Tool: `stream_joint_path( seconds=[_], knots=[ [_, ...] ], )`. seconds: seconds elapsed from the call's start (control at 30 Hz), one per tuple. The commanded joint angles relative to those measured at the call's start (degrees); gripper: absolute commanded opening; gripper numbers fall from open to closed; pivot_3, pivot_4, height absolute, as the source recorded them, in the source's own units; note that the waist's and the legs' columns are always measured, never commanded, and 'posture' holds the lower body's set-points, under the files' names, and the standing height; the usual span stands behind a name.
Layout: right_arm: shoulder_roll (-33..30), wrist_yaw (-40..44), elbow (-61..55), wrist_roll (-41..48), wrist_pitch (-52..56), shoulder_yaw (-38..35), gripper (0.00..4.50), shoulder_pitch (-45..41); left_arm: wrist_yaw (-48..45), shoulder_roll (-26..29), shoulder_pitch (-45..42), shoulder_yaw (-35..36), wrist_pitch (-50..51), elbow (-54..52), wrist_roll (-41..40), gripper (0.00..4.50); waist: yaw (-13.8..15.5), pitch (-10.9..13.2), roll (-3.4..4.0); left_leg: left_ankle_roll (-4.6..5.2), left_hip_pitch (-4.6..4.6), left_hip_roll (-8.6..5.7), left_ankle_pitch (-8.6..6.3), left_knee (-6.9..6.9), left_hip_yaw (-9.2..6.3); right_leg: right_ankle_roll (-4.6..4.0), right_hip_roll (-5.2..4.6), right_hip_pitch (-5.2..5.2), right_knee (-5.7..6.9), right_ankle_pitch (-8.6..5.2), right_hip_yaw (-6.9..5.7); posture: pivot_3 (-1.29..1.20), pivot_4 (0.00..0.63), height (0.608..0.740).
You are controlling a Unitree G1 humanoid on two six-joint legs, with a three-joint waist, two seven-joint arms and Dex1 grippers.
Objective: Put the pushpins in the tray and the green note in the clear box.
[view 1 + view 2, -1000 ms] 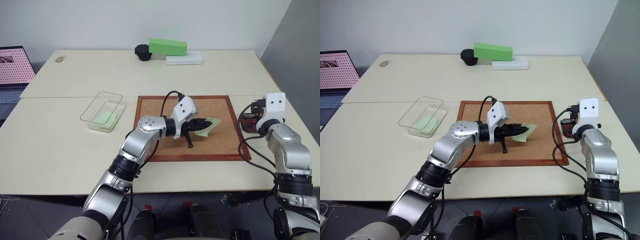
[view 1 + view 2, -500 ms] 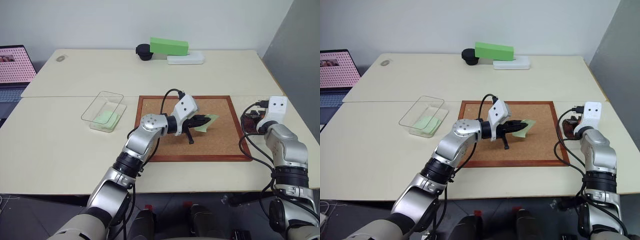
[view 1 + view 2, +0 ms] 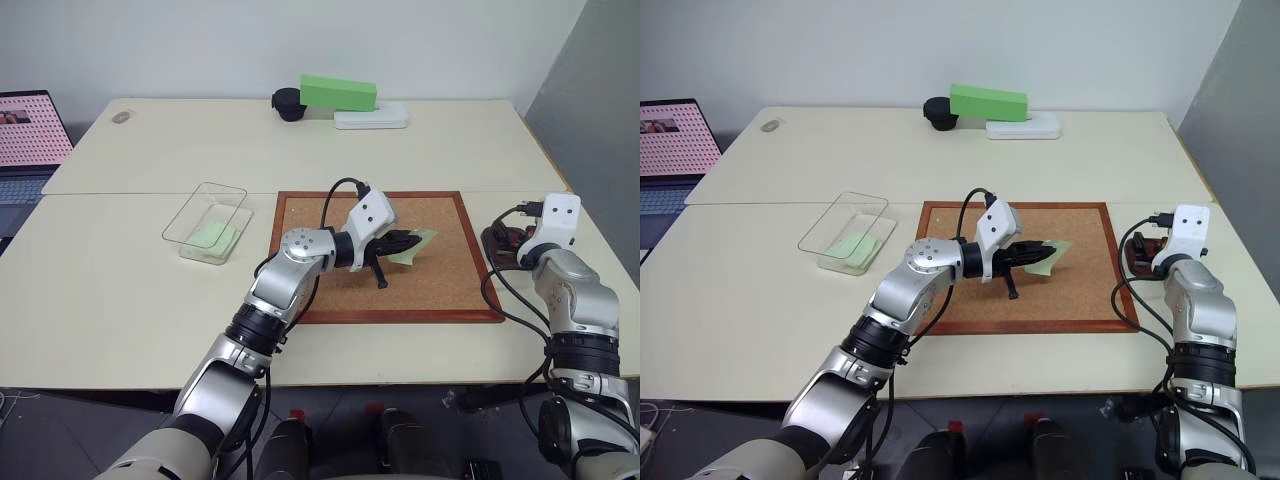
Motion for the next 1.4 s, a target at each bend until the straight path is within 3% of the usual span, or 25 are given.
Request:
stream_joint_path(
  seconds=[0.03,0.37,0.7,0.9,1.03,1.13,1.4],
  knots=[
    [0.6,0.8,-2.9,2.1,0.0,-1.0,4.46,0.0,-0.2,-0.5,-0.7,0.8,-1.3,-0.4,0.2,0.00,0.0,0.0,0.00,0.00,0.00,0.00,0.00,0.00,0.00,0.00,0.00,0.00,0.00,0.00,0.00,0.00,0.150,0.740],
    [4.5,0.9,-5.5,9.9,2.6,-5.2,4.46,-1.1,-0.8,-0.2,0.0,0.5,-0.9,-1.2,0.0,0.00,0.0,0.0,0.01,0.00,0.00,-0.01,0.00,0.01,0.00,0.00,-0.01,0.00,0.02,0.00,0.00,0.00,0.150,0.740],
    [3.8,-0.2,-5.8,10.6,2.2,-4.9,4.46,-1.0,-1.2,0.1,-0.2,0.8,-0.9,-1.1,0.1,0.00,0.0,0.0,0.02,0.00,0.01,0.00,0.00,0.01,0.00,0.00,-0.01,0.00,0.04,0.00,0.00,0.00,0.150,0.740],
    [-0.8,8.0,-14.7,7.9,-0.7,3.5,4.46,3.1,1.7,1.1,-0.5,6.4,3.6,-2.5,-3.2,0.00,-0.1,0.0,0.03,0.00,0.01,-0.01,0.00,0.02,0.00,0.00,-0.01,0.00,0.05,0.00,0.00,0.00,0.150,0.740],
    [-2.4,15.2,-26.1,14.7,3.2,4.5,4.46,7.1,5.1,4.3,0.9,12.2,6.9,-4.9,-4.6,0.00,-0.4,0.0,0.05,0.01,0.02,0.03,-0.01,0.01,-0.06,0.01,0.03,-0.01,0.09,0.00,-0.04,0.00,0.150,0.740],
    [-6.8,25.6,-37.9,22.2,7.2,8.5,4.46,11.2,11.8,6.7,2.2,17.8,7.9,-7.0,-3.8,0.00,-0.6,0.0,0.10,0.01,0.03,0.04,-0.01,0.02,-0.08,0.01,0.03,-0.01,0.10,0.00,-0.04,0.00,0.150,0.740],
    [-8.2,27.5,-50.8,32.3,14.5,13.8,4.46,8.7,43.8,10.3,5.6,29.9,10.0,-11.1,9.6,0.00,-0.3,0.0,0.03,0.01,0.04,0.03,-0.01,0.09,-0.17,0.11,-0.02,0.05,0.07,-0.03,-0.12,0.00,0.150,0.740]
  ],
)
